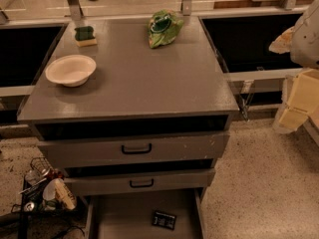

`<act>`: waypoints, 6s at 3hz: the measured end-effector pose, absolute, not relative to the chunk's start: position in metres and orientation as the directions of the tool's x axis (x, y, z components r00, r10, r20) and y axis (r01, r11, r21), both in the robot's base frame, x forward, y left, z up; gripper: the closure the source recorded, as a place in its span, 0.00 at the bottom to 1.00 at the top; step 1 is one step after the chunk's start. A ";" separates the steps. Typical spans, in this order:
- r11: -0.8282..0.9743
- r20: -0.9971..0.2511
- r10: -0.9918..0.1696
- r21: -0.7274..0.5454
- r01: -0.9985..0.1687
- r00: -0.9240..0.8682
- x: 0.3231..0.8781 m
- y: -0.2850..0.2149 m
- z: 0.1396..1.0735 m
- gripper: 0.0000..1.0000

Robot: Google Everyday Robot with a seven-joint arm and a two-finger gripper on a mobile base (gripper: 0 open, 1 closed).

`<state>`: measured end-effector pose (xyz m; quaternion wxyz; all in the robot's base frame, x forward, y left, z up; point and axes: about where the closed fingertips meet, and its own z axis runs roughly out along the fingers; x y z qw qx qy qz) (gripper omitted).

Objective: Pick rxbar blueberry from bottom drawer and place on counter

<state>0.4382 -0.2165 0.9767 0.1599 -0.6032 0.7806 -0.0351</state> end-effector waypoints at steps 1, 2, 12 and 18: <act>0.270 -0.207 -0.953 -0.248 -0.931 -0.221 0.438 -0.217 0.977 0.00; 0.280 -0.242 -0.945 -0.253 -0.926 -0.220 0.437 -0.218 0.975 0.00; 0.187 -0.377 -0.921 -0.199 -0.962 -0.101 0.402 -0.231 0.820 0.00; 0.107 -0.305 -0.948 -0.042 -0.993 -0.089 0.369 -0.214 0.717 0.00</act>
Offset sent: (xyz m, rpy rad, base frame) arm -0.0029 -0.0057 -0.0083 0.0874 -0.0212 -0.0066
